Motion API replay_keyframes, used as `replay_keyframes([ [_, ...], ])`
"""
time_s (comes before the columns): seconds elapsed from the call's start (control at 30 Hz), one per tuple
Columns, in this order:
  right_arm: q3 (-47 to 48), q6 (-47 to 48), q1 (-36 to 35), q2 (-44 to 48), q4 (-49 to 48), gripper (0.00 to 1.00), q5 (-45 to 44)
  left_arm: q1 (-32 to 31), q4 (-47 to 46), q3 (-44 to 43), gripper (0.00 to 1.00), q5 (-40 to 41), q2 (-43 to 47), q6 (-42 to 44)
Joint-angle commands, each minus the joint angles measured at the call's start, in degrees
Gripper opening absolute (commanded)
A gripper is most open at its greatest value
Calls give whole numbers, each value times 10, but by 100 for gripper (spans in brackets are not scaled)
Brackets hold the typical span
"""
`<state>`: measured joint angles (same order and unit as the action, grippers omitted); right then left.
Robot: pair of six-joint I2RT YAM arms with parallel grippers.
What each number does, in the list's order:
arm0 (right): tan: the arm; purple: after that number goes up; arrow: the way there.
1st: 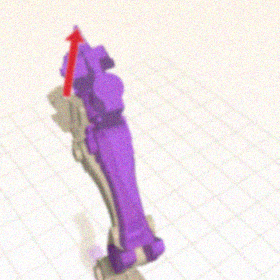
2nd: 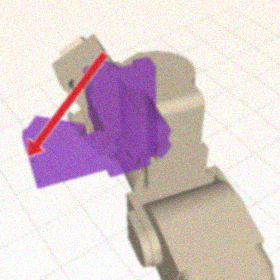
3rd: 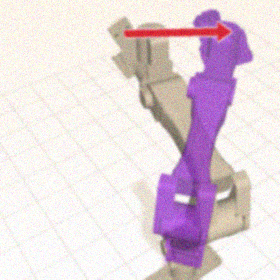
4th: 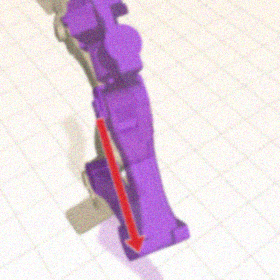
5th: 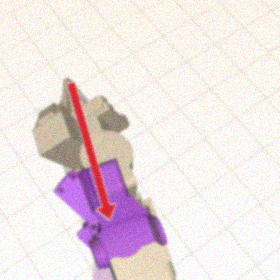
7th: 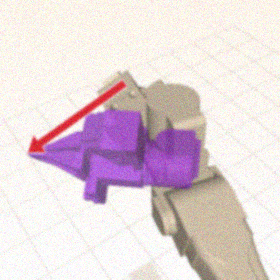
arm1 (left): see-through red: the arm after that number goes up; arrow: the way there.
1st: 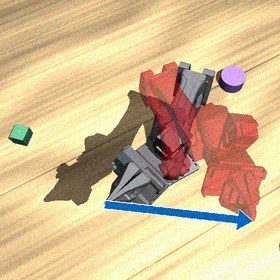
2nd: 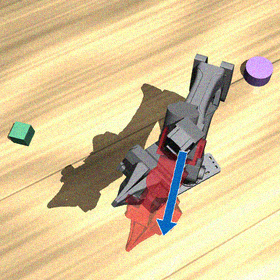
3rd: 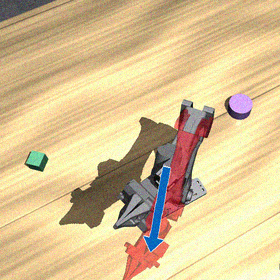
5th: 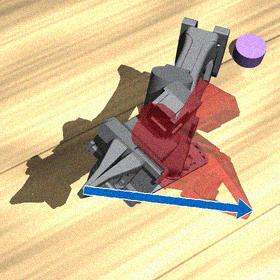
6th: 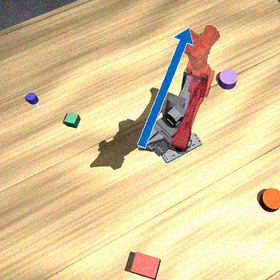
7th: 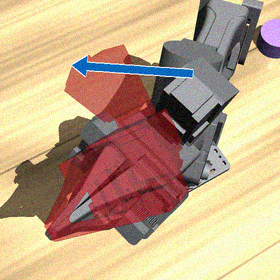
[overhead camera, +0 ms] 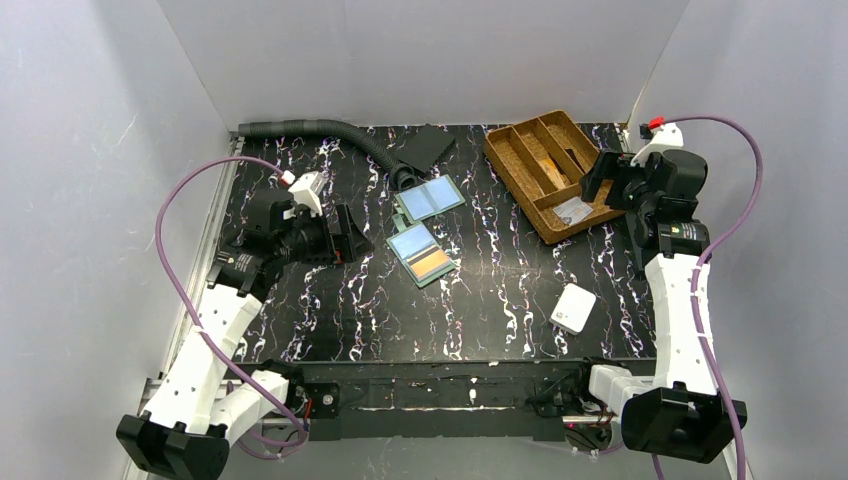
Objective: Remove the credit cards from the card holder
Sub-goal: Move the card holder to the center of the board.
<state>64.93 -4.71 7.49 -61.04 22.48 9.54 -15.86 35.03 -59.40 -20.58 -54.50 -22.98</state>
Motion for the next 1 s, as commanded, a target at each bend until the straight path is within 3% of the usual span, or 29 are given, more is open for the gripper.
replay_keyframes([
  [0.0, 16, -28, 2, 16, -23, 98, 11, 5, 10, 11, 98, -19, 15, -2],
  [0.37, 1, -31, 2, 11, -39, 98, 52, 12, 1, 36, 98, 7, 33, -18],
  [0.47, -21, 28, 2, 12, -49, 98, 123, 14, -3, 48, 98, 46, 34, -20],
  [0.53, -41, 83, 2, 12, -55, 98, 222, 17, -10, 62, 98, 75, 32, -19],
  [0.67, -79, 104, 2, 2, -79, 98, 372, 35, -26, 86, 98, 127, 31, -20],
  [0.83, -92, 153, 2, -14, -66, 98, 411, 95, -42, 99, 98, 116, 15, -38],
  [0.97, -123, 170, 2, -29, -84, 98, 435, 155, -68, 110, 98, 59, -13, -65],
])
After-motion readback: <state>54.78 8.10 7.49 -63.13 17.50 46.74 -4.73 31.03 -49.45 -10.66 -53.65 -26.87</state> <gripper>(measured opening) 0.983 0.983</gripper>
